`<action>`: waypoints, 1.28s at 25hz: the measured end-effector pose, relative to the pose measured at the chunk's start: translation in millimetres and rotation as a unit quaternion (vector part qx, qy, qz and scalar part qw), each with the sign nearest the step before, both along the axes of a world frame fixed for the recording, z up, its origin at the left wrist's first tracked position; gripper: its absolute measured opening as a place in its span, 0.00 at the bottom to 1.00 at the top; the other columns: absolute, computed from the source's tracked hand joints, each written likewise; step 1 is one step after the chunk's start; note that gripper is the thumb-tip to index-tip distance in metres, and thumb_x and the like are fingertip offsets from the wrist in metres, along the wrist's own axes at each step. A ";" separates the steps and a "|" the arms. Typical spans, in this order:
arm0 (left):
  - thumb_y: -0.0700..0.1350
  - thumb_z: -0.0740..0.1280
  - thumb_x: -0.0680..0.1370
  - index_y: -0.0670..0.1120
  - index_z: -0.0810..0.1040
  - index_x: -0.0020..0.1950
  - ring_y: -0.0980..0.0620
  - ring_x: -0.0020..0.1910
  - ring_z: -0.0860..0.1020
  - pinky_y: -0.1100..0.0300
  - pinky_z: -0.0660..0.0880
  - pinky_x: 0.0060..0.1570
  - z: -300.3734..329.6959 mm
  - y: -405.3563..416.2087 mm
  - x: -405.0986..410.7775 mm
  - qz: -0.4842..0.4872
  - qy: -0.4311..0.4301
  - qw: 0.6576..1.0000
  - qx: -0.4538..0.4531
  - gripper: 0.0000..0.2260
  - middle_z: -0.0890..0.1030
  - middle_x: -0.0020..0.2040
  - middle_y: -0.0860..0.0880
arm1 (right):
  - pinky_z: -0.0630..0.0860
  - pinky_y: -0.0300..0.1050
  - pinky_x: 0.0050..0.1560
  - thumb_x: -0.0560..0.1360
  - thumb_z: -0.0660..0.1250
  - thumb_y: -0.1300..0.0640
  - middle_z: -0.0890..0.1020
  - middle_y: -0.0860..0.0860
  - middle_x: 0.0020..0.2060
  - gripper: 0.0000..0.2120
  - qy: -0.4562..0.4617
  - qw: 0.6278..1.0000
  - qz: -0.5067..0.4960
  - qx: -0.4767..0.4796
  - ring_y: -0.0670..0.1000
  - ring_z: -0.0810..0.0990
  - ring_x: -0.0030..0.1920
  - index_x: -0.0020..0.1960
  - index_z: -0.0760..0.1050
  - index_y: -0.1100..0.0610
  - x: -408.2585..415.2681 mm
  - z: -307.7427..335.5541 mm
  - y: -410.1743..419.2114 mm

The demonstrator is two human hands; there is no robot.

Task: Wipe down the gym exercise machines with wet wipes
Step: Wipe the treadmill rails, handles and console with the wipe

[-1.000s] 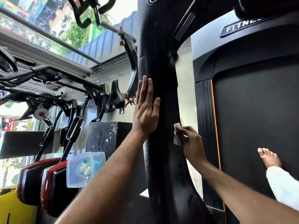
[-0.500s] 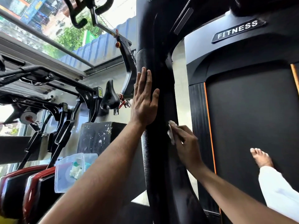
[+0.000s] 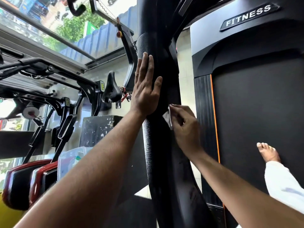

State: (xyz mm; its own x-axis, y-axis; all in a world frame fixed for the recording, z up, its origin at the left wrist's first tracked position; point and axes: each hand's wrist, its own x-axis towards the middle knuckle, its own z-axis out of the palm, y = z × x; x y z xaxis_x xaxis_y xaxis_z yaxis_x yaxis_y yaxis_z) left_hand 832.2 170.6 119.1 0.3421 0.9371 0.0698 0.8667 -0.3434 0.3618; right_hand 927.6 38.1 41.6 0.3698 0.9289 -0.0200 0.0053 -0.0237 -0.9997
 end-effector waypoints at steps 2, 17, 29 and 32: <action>0.49 0.58 0.84 0.41 0.54 0.84 0.44 0.85 0.47 0.45 0.48 0.82 0.5 0.4 -0.4 -0.005 -0.001 1.000 0.004 0.31 0.52 0.85 0.42 | 0.74 0.45 0.69 0.81 0.66 0.66 0.79 0.52 0.65 0.16 -0.020 0.998 0.056 -0.001 0.48 0.77 0.68 0.68 0.79 0.60 -7.0 -29.0 -43.6; 0.50 0.58 0.85 0.41 0.53 0.85 0.46 0.85 0.48 0.55 0.46 0.83 12.1 -4.6 0.6 0.003 0.034 0.999 -0.019 0.30 0.51 0.85 0.43 | 0.81 0.41 0.53 0.77 0.73 0.62 0.80 0.43 0.50 0.04 0.059 0.993 0.066 -0.072 0.45 0.83 0.51 0.51 0.85 0.56 2.2 -11.4 -80.7; 0.50 0.61 0.84 0.36 0.52 0.84 0.42 0.85 0.47 0.55 0.45 0.82 -14.3 -158.1 -34.4 0.035 0.017 0.999 -0.010 0.33 0.50 0.85 0.38 | 0.83 0.49 0.52 0.77 0.74 0.57 0.86 0.46 0.46 0.06 0.101 0.984 0.031 -0.144 0.46 0.85 0.48 0.53 0.85 0.52 -2.5 -25.3 -49.4; 0.49 0.63 0.84 0.35 0.53 0.83 0.39 0.84 0.49 0.50 0.47 0.83 -18.2 -155.9 -38.6 0.016 0.003 1.000 -0.004 0.33 0.51 0.84 0.36 | 0.79 0.40 0.59 0.80 0.71 0.62 0.82 0.48 0.54 0.09 0.056 0.991 0.096 -0.072 0.45 0.82 0.57 0.59 0.84 0.58 -6.5 -19.1 -119.7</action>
State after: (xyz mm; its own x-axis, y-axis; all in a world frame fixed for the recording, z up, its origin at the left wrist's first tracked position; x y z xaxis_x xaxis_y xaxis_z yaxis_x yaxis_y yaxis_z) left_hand 793.6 14.7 100.9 0.3130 0.9478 0.0602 0.8791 -0.3132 0.3593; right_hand 921.1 -81.5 22.5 0.1755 0.9662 -0.1887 -0.0864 -0.1758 -0.9806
